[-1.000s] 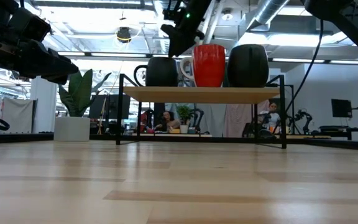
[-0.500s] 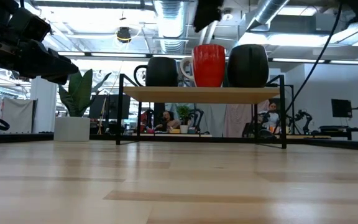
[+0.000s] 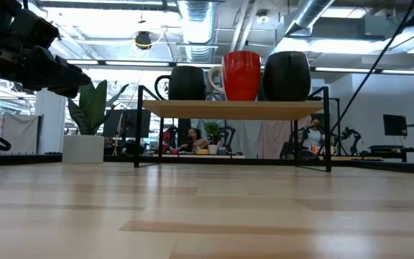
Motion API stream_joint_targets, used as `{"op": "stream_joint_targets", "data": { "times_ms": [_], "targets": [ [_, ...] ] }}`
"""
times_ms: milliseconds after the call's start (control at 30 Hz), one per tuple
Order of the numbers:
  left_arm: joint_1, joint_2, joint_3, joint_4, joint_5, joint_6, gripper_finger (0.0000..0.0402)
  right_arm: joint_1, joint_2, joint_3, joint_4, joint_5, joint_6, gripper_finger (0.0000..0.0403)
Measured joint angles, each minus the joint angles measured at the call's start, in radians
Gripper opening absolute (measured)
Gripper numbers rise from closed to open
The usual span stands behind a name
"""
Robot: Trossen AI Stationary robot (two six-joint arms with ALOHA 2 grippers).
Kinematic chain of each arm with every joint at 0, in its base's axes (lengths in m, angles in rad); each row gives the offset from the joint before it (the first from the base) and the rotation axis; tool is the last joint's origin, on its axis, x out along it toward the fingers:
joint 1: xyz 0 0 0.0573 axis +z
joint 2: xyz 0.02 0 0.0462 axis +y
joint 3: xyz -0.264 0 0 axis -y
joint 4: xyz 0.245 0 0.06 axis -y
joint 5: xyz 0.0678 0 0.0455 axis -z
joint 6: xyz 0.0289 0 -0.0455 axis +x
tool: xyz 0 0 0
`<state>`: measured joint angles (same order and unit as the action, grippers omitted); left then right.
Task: Place coffee mugs
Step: Put the pink mug on the shelf
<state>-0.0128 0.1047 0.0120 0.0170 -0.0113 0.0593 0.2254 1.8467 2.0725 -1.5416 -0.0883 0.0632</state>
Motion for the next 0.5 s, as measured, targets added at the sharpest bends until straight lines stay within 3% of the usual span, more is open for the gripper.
{"op": "stream_joint_targets", "data": {
  "times_ms": [267,367,500],
  "targets": [
    [0.000,0.000,0.000,0.000,0.000,0.000,0.0000,0.169,-0.288,-0.506,0.211,0.122,0.392,0.0202],
    [0.000,0.000,0.000,0.000,0.000,0.000,0.0000,0.244,-0.413,-0.678,0.301,0.133,0.675,0.0202],
    [0.000,0.000,0.000,0.000,0.000,0.000,0.0000,0.392,-0.525,-0.825,0.349,0.057,1.122,0.0202]
  ]
}}
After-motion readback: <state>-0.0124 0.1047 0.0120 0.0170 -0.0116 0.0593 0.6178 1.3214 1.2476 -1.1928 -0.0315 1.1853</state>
